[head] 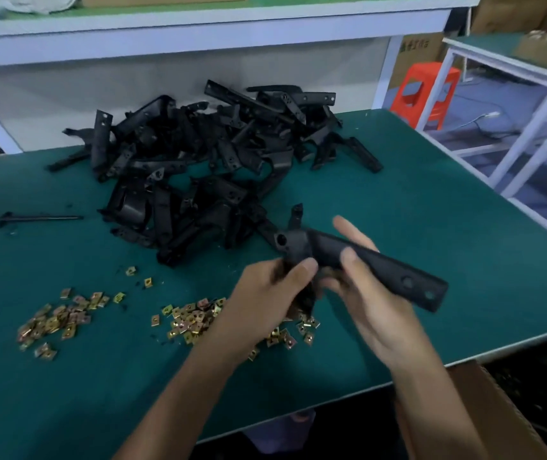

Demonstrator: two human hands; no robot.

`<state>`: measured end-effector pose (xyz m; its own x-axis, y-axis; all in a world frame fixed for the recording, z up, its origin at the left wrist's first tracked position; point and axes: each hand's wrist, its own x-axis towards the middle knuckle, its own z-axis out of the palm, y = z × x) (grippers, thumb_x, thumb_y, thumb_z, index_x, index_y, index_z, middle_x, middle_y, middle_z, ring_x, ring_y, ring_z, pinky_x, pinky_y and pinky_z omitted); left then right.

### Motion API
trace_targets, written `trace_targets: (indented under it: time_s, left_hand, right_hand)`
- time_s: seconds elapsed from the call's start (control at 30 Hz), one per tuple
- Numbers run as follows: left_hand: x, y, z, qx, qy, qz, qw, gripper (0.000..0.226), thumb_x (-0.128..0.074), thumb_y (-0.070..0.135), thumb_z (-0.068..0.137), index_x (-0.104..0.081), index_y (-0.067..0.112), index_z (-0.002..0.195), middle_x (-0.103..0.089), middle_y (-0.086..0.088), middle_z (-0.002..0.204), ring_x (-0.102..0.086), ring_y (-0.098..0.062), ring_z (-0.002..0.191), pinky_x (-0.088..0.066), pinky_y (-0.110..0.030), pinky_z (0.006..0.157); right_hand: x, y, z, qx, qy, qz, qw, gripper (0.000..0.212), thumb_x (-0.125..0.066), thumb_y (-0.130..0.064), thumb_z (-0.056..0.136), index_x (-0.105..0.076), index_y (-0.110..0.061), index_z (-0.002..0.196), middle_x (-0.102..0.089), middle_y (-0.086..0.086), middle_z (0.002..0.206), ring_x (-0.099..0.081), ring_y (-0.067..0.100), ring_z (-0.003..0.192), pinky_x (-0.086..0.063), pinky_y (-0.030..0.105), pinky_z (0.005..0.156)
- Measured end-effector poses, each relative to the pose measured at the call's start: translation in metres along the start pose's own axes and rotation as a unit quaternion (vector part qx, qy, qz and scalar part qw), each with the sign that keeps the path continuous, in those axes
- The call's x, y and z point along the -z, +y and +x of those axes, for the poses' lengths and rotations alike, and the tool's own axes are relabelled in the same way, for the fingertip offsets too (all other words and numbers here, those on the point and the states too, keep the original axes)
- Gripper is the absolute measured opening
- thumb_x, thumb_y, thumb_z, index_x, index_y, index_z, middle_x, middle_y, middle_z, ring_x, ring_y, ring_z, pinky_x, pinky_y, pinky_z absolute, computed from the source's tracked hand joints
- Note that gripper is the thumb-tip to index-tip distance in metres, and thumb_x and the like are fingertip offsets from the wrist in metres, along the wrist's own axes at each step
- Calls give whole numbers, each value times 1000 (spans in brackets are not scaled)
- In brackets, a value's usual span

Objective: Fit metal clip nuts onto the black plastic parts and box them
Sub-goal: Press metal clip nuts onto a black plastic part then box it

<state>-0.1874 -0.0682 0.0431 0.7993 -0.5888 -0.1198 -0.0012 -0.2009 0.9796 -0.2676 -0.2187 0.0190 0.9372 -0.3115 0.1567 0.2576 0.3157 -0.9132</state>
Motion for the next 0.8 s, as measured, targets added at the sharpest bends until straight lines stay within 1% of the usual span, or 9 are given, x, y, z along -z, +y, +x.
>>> trace_targets:
  time_s: [0.03, 0.1, 0.13, 0.17, 0.23, 0.3, 0.5, 0.67, 0.8]
  left_hand:
    - [-3, -8, 2, -19, 11, 98, 995, 56, -48, 67, 92, -69, 15, 84, -73, 1, 77, -63, -13, 65, -49, -28, 61]
    - [-3, -26, 2, -71, 46, 261, 962, 49, -38, 66, 96, -65, 26, 90, -67, 12, 78, -58, -1, 70, -44, -17, 63]
    - [-4, -33, 1, -96, 43, 327, 939, 38, -40, 58, 100, -66, 30, 100, -67, 15, 90, -56, 1, 82, -45, -15, 71]
    - [-6, -41, 0, -117, 25, 385, 915, 30, -44, 50, 102, -66, 31, 112, -65, 14, 104, -52, -2, 96, -44, -18, 83]
    - [-11, -57, -1, -134, -15, 463, 876, 29, -51, 44, 101, -61, 34, 126, -53, 9, 125, -39, -11, 114, -38, -25, 99]
    - [-16, -64, 0, -130, -15, 481, 867, 31, -52, 44, 100, -58, 37, 130, -46, 7, 130, -35, -15, 119, -36, -30, 105]
    - [-18, -65, 15, -118, 21, 514, 850, 36, -46, 47, 101, -56, 31, 132, -51, 4, 130, -42, -17, 118, -36, -31, 102]
    - [-16, -65, 15, -114, 25, 500, 858, 24, -48, 44, 101, -59, 28, 114, -54, 5, 117, -44, -16, 108, -37, -28, 95]
    - [-13, -70, 12, -120, 30, 499, 858, 22, -45, 41, 103, -57, 27, 114, -53, 6, 115, -44, -14, 106, -38, -29, 97]
  right_hand:
    - [-2, 3, 2, -6, 78, 18, 997, 45, -64, -37, 95, -61, -25, 138, -70, 13, 124, -69, 20, 99, -56, 29, 89]
    - [2, 9, 4, -21, 173, 97, 980, 39, -58, -34, 95, -66, -19, 131, -73, 11, 108, -69, 17, 82, -58, 26, 76]
    - [6, 10, 4, -29, 195, 143, 970, 41, -57, -34, 94, -65, -18, 130, -73, 9, 106, -69, 16, 80, -59, 25, 73]
    - [9, 11, 4, -37, 209, 183, 960, 41, -57, -35, 93, -64, -19, 130, -73, 9, 107, -69, 15, 80, -59, 25, 73]
    - [15, 13, 3, -52, 221, 231, 946, 37, -58, -37, 93, -65, -21, 125, -73, 9, 109, -71, 16, 83, -60, 26, 74]
    - [17, 18, 1, -65, 224, 255, 938, 35, -60, -37, 92, -67, -21, 122, -74, 8, 107, -72, 16, 84, -61, 27, 73]
    - [11, 36, -8, -111, 210, 267, 934, 38, -62, -36, 92, -68, -21, 127, -71, 14, 123, -70, 26, 105, -61, 30, 79]
    - [8, 40, -10, -110, 189, 275, 936, 28, -63, -30, 92, -74, -22, 116, -75, 7, 104, -73, 17, 85, -60, 28, 71]
    - [9, 41, -11, -113, 174, 268, 941, 27, -65, -26, 89, -76, -23, 113, -74, 6, 104, -71, 16, 83, -59, 27, 69]
